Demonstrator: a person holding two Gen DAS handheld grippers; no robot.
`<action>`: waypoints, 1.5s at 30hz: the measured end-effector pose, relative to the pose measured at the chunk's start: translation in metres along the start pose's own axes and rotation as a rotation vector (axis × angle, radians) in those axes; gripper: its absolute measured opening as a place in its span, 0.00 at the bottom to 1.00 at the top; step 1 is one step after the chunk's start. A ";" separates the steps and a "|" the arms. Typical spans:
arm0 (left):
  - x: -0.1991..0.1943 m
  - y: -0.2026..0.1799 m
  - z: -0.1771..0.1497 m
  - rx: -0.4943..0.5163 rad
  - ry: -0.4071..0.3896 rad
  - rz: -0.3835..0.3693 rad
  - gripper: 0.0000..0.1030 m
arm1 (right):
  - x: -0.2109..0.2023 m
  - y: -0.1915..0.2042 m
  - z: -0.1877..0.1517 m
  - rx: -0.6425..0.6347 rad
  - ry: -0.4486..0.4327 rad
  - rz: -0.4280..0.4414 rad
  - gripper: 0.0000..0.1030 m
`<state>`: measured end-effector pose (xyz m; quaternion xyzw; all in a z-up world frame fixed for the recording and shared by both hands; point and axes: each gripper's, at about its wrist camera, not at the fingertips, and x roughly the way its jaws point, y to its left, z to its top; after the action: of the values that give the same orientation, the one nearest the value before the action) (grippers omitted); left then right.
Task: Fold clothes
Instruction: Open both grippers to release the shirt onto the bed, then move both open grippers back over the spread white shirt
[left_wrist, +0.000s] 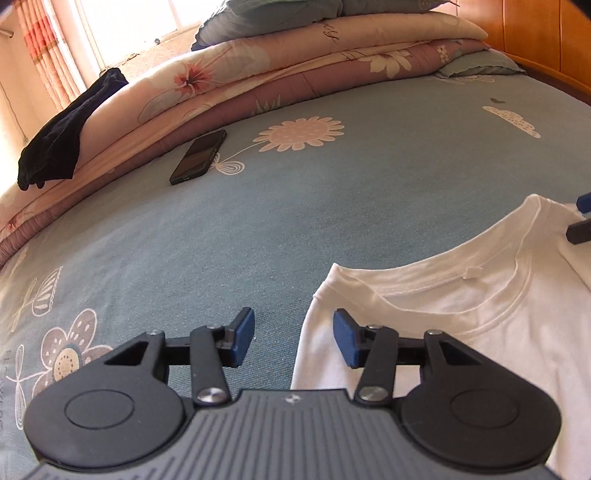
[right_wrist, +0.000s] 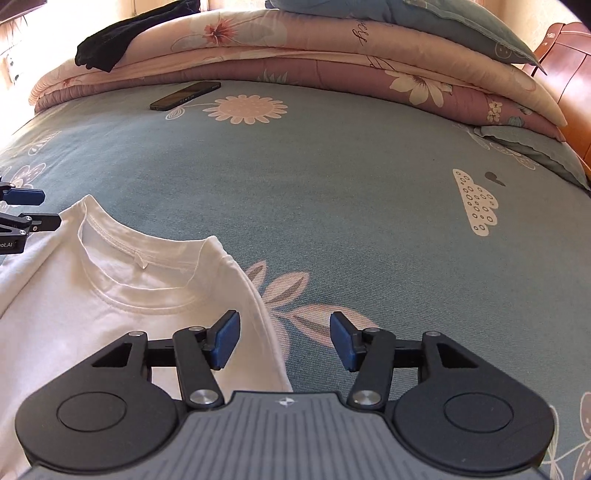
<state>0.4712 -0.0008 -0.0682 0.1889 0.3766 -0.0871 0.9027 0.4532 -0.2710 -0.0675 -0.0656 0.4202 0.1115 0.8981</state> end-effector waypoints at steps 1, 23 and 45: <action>-0.009 0.000 -0.001 0.024 0.005 0.002 0.48 | -0.010 0.000 -0.002 -0.010 0.007 -0.006 0.57; -0.243 -0.030 -0.134 0.157 0.165 -0.071 0.48 | -0.225 0.045 -0.145 0.039 0.027 0.033 0.59; -0.286 -0.085 -0.245 -0.058 0.055 -0.219 0.61 | -0.204 0.011 -0.313 0.560 -0.069 0.163 0.68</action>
<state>0.0860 0.0254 -0.0459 0.1226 0.4220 -0.1687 0.8823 0.0921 -0.3561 -0.1104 0.2228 0.4077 0.0650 0.8831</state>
